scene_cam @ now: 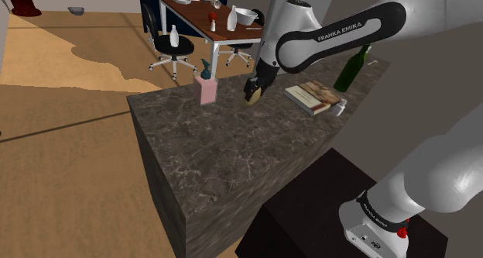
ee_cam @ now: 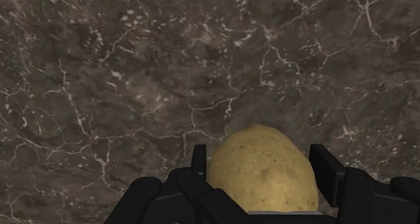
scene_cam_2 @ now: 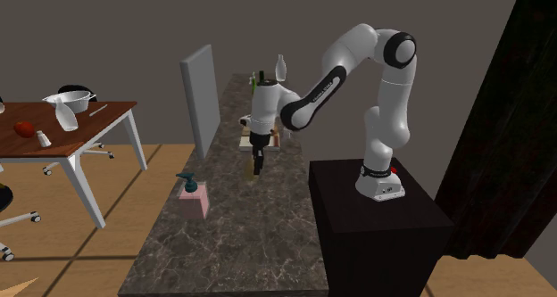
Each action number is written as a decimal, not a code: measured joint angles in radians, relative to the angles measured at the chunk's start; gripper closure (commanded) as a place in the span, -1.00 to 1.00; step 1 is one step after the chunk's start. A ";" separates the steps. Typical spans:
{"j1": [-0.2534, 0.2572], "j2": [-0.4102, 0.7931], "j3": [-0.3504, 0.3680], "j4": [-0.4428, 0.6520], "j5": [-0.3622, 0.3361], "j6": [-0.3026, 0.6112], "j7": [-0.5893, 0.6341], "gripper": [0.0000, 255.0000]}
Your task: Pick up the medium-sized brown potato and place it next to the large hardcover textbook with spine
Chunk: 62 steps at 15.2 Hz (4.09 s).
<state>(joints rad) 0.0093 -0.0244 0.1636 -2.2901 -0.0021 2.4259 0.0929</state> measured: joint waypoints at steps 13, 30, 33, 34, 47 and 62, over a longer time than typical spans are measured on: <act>-0.152 0.036 -0.160 0.054 0.068 -0.025 -0.360 1.00; -0.235 0.205 -0.223 0.126 0.127 0.060 -0.554 1.00; -0.235 0.228 -0.220 0.109 0.135 0.099 -0.561 1.00; -0.236 0.238 -0.220 0.108 0.138 0.110 -0.564 1.00; -0.242 0.324 -0.208 0.097 0.164 0.217 -0.588 1.00; -0.238 0.220 -0.221 0.083 0.139 0.119 -0.569 -1.00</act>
<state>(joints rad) -0.2289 0.1955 -0.0575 -2.2068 0.1370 2.5444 -0.4763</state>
